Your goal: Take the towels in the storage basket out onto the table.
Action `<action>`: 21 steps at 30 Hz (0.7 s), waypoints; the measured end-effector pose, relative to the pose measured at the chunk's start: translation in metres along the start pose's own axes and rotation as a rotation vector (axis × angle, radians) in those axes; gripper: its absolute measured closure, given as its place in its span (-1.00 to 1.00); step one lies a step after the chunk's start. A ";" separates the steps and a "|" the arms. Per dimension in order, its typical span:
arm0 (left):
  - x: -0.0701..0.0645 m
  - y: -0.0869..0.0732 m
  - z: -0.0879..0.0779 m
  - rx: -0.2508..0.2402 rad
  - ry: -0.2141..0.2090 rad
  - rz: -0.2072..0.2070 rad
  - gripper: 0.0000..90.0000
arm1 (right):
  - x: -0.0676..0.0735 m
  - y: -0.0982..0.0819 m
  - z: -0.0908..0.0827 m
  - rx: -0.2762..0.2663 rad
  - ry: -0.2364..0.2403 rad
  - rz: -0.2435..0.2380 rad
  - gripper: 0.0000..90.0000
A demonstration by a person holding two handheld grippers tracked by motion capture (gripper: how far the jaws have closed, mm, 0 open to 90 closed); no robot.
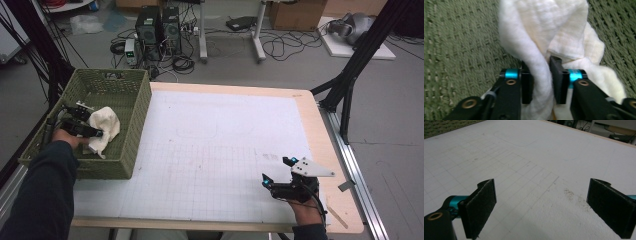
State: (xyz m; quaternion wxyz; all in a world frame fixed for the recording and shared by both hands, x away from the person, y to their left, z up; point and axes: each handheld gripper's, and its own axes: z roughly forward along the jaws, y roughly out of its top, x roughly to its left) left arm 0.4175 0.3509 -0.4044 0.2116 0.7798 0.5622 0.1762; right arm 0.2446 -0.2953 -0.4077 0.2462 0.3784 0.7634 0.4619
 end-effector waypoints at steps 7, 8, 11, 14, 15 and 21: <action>0.000 0.003 -0.015 -0.113 -0.031 -0.027 0.72 | 0.000 0.000 -0.002 -0.002 -0.007 0.005 -0.82; 0.000 0.002 -0.017 -0.137 -0.037 -0.039 0.73 | 0.000 0.000 -0.003 -0.002 -0.009 0.007 -0.82; 0.003 -0.001 -0.027 -0.224 -0.058 -0.084 0.73 | 0.000 0.001 -0.004 -0.008 -0.011 0.006 -0.82; 0.006 -0.002 -0.041 -0.319 -0.075 -0.094 0.73 | 0.000 0.001 -0.005 -0.011 -0.014 0.004 -0.82; 0.006 -0.002 -0.044 -0.338 -0.077 -0.097 0.73 | 0.000 0.001 -0.005 -0.007 -0.014 0.003 -0.82; 0.009 -0.006 -0.067 -0.469 -0.097 -0.105 0.74 | 0.000 0.003 -0.004 -0.012 -0.011 -0.002 -0.82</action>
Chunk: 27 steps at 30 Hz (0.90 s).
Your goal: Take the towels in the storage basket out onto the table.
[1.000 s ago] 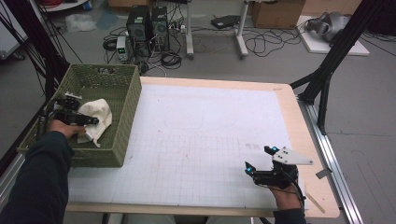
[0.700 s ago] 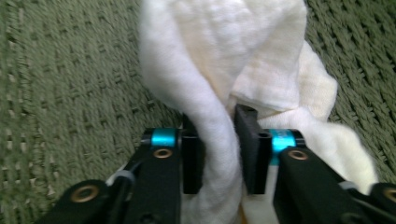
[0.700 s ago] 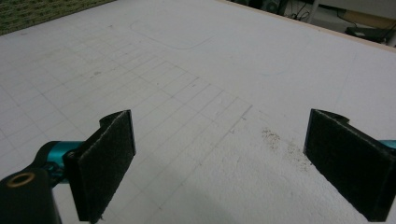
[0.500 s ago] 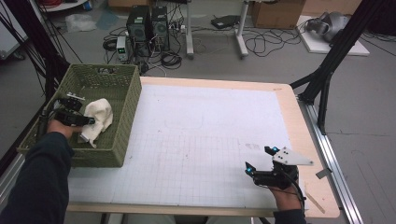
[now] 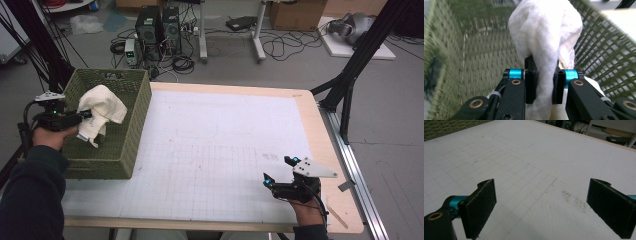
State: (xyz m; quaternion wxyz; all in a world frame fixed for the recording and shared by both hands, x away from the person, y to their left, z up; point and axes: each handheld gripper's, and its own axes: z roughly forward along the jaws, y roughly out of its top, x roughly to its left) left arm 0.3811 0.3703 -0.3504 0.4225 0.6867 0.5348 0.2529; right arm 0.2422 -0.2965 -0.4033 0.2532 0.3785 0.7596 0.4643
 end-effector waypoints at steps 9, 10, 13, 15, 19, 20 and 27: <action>-0.004 0.010 -0.032 -0.144 -0.036 0.010 0.74 | 0.001 0.001 0.001 0.001 0.004 0.002 -0.82; -0.004 0.011 -0.035 -0.157 -0.042 0.009 0.73 | 0.002 0.001 0.001 0.001 0.005 0.002 -0.82; -0.007 0.015 -0.045 -0.183 -0.057 0.014 0.74 | 0.002 0.002 0.001 0.001 0.003 -0.001 -0.82; -0.010 0.017 -0.052 -0.195 -0.066 0.029 0.73 | 0.002 0.002 0.001 -0.002 0.004 -0.004 -0.82; -0.016 0.021 -0.063 -0.225 -0.087 0.045 0.73 | 0.002 0.002 0.003 0.003 0.009 -0.006 -0.82; -0.018 0.023 -0.065 -0.228 -0.091 0.052 0.73 | 0.003 0.002 0.003 0.004 0.010 -0.004 -0.82; -0.038 0.028 -0.075 -0.290 -0.152 0.095 0.73 | 0.004 0.002 0.005 0.005 0.015 -0.003 -0.82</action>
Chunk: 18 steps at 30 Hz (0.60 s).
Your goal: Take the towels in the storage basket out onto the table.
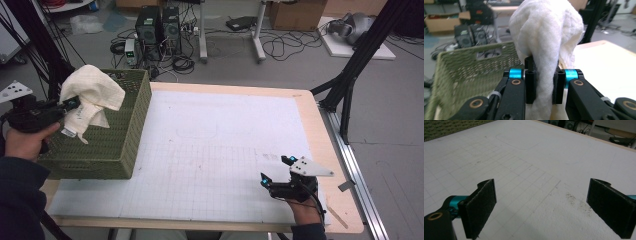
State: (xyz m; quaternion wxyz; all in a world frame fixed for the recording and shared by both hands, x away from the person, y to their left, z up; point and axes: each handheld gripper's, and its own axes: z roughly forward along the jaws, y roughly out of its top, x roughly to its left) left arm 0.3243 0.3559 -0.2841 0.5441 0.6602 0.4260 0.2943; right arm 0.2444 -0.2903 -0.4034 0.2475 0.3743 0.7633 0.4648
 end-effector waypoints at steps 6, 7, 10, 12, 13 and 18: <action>-0.018 0.005 0.002 -0.062 -0.054 0.022 0.73 | 0.000 0.000 0.000 0.000 0.000 0.004 -0.82; -0.022 0.006 0.002 -0.075 -0.062 0.026 0.73 | 0.000 0.000 0.000 0.001 0.003 0.004 -0.82; -0.033 0.010 0.004 -0.106 -0.096 0.031 0.73 | 0.000 0.000 0.000 -0.003 0.005 0.002 -0.82; -0.042 0.013 0.006 -0.113 -0.127 0.042 0.73 | 0.000 0.000 0.000 -0.003 0.004 0.001 -0.82; -0.047 0.015 0.007 -0.116 -0.145 0.047 0.74 | 0.000 0.000 0.000 -0.003 0.004 0.001 -0.82; -0.073 0.021 0.015 -0.122 -0.220 0.076 0.73 | 0.000 0.000 0.000 -0.006 0.005 0.005 -0.82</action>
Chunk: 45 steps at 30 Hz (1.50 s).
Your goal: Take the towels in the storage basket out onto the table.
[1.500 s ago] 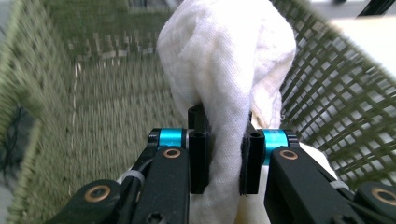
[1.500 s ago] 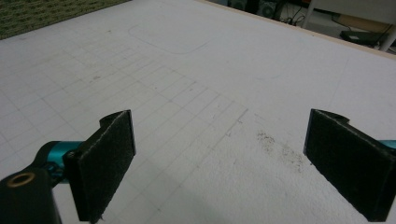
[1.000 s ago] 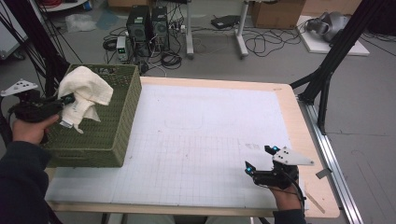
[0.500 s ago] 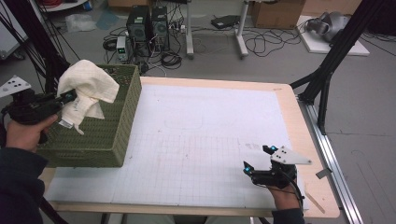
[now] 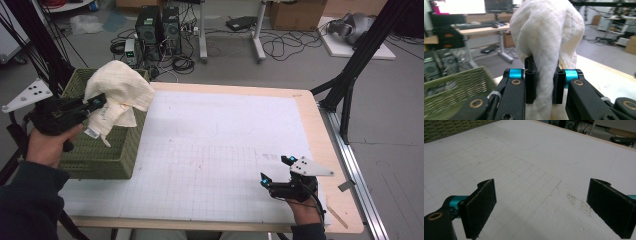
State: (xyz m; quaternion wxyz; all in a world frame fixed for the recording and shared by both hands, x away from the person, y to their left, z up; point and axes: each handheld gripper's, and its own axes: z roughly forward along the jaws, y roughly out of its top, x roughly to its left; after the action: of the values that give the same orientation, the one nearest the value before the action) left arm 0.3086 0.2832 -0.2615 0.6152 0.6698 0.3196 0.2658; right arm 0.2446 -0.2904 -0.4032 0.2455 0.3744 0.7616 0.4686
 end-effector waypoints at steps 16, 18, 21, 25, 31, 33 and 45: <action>-0.067 -0.006 0.056 0.007 -0.206 0.021 0.73 | -0.002 0.000 -0.003 -0.007 -0.009 -0.001 -0.82; -0.074 -0.010 0.064 0.012 -0.229 0.019 0.73 | -0.002 0.000 -0.003 -0.009 -0.008 0.002 -0.82; -0.085 -0.019 0.077 0.027 -0.259 0.015 0.73 | -0.002 0.000 -0.004 -0.007 -0.008 0.009 -0.82; -0.101 -0.034 0.097 0.056 -0.295 0.009 0.72 | -0.004 -0.001 -0.004 -0.009 -0.010 0.007 -0.82; -0.122 -0.058 0.125 0.109 -0.344 0.005 0.72 | -0.004 -0.001 -0.004 -0.008 -0.011 0.004 -0.82; -0.128 -0.066 0.133 0.133 -0.363 0.009 0.72 | -0.004 -0.001 -0.004 -0.006 -0.012 0.004 -0.82; -0.157 -0.118 0.173 0.237 -0.445 -0.026 0.69 | -0.008 -0.003 -0.007 -0.009 -0.022 0.015 -0.82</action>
State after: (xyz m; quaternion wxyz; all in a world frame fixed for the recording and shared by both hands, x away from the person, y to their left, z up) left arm 0.3238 0.0559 -0.3902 0.5910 0.7751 0.2140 0.0644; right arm 0.2438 -0.3012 -0.4025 0.2521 0.3842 0.7540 0.4695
